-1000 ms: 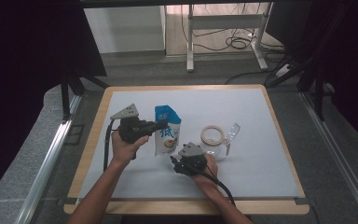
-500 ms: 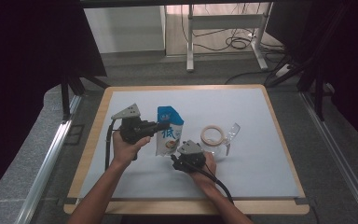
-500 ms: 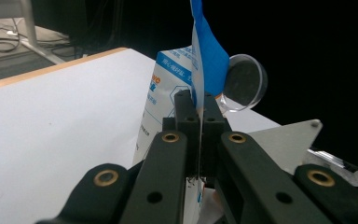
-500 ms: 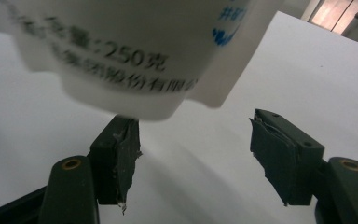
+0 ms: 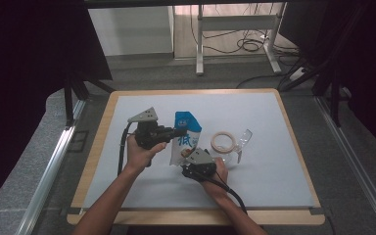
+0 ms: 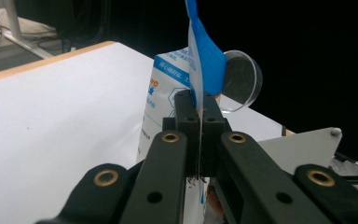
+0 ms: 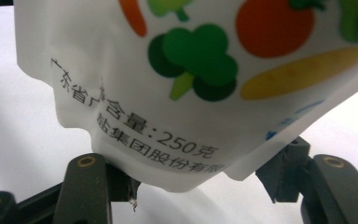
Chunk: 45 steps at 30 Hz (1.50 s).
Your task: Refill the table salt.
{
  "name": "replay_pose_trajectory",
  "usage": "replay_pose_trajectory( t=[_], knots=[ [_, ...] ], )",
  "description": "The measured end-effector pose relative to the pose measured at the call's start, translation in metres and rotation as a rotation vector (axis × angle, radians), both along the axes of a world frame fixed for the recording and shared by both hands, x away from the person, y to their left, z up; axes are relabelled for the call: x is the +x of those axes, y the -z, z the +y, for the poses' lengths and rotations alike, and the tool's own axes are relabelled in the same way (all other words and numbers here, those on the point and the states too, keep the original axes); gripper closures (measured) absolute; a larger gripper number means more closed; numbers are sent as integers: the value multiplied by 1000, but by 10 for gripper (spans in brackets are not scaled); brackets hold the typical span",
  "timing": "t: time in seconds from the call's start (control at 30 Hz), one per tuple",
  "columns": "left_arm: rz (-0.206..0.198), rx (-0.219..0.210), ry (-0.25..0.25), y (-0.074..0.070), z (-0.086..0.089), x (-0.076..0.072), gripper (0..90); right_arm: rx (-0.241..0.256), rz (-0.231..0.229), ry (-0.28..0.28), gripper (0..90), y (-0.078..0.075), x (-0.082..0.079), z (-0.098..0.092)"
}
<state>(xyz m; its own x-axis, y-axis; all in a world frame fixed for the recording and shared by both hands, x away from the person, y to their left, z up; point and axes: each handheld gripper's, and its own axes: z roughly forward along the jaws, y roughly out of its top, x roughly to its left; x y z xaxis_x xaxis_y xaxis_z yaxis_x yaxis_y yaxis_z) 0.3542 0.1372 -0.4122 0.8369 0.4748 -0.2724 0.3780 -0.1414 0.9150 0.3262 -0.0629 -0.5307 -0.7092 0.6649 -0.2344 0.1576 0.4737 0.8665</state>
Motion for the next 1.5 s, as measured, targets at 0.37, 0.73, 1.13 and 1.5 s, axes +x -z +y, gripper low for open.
replay_pose_trajectory(
  t=[0.37, 0.73, 1.13, 1.5],
  knots=[
    [38, 21, -3, 6, -10, 15, 900, 24, 107, -9, 482, 1, -3, -9],
    [54, 25, 8, 8, -17, 20, 900, 45, 152, -11, 499, 4, -5, -14],
    [64, 32, 13, 10, -20, 23, 900, 33, 161, -12, 520, 4, -9, -16],
    [72, 35, 26, 11, -22, 23, 900, 26, 158, -12, 520, 4, -13, -15]
  ],
)
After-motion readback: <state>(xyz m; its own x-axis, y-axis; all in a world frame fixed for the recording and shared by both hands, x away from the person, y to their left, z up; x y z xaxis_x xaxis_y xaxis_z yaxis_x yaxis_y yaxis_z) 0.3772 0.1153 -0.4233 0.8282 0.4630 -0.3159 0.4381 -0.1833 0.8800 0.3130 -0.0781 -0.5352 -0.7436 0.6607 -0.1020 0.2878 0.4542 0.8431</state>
